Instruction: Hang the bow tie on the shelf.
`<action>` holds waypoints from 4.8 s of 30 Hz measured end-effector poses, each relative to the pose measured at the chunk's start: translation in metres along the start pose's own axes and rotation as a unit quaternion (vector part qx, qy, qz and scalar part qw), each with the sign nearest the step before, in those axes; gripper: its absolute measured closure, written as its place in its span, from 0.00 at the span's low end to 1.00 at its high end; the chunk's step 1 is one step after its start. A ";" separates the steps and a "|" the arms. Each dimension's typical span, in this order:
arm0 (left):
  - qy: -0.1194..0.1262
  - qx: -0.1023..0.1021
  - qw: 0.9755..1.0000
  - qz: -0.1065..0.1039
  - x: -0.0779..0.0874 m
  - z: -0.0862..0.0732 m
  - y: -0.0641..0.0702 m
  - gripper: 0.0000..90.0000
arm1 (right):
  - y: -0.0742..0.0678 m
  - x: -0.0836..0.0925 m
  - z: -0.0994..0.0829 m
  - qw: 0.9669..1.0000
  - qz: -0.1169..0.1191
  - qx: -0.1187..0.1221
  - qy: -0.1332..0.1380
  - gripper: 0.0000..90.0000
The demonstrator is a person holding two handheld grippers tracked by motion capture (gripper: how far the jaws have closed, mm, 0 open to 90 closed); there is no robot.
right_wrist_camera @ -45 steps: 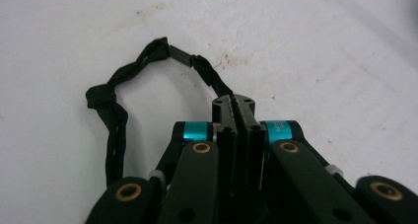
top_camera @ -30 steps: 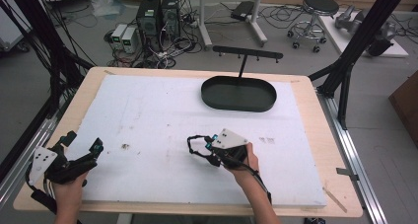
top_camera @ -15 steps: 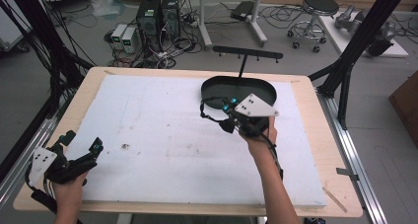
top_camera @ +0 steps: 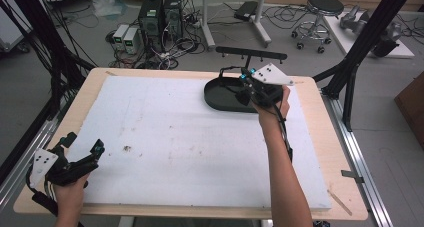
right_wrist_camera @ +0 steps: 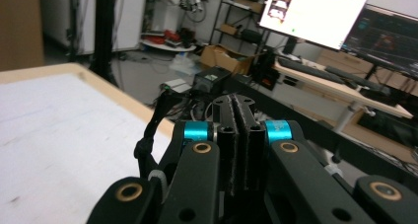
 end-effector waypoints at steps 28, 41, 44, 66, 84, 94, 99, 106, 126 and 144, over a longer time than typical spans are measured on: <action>0.001 0.016 1.000 -0.002 -0.004 -0.006 -0.001 0.08 | 0.064 -0.074 -0.021 0.990 -0.110 -0.080 0.029 0.98; -0.010 0.021 1.000 -0.010 -0.007 -0.010 -0.002 0.08 | 0.064 -0.096 -0.044 0.988 -0.134 -0.078 -0.018 0.97; -0.009 0.023 1.000 -0.009 -0.007 -0.010 -0.003 0.08 | 0.061 -0.097 -0.044 0.988 -0.138 -0.070 -0.022 0.87; -0.014 0.034 0.999 -0.018 -0.007 -0.010 -0.002 0.08 | 0.040 -0.049 -0.012 0.989 -0.123 -0.087 -0.003 0.18; -0.010 0.030 0.999 -0.027 -0.004 -0.006 0.005 0.08 | 0.016 0.065 0.025 0.992 -0.045 -0.104 0.054 0.14; -0.010 0.024 0.999 -0.031 -0.002 -0.006 0.008 0.08 | 0.016 0.124 0.003 0.989 -0.009 -0.121 0.079 0.13; -0.008 0.019 0.999 -0.027 0.000 -0.005 0.006 0.08 | 0.016 0.144 -0.021 0.988 0.003 -0.129 0.081 0.13; -0.009 0.012 1.000 -0.022 0.001 -0.005 0.005 0.08 | 0.015 0.167 -0.057 0.989 0.022 -0.127 0.079 0.13; -0.007 -0.005 1.000 -0.023 0.004 -0.004 0.001 0.08 | 0.024 0.189 -0.162 0.986 0.025 -0.145 0.080 0.13; -0.007 -0.010 0.999 -0.034 0.005 -0.003 0.000 0.08 | 0.016 0.189 -0.176 0.987 0.033 -0.141 0.072 0.13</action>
Point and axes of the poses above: each handheld gripper's, and its own axes: x roughly backward along the jaws, z roughly out of its top, y roughly to its right, the point moved 5 cm from there along -x, roughly forward along the jaws, and after that the axes turned 3 degrees about z, right-handed, at the moved point
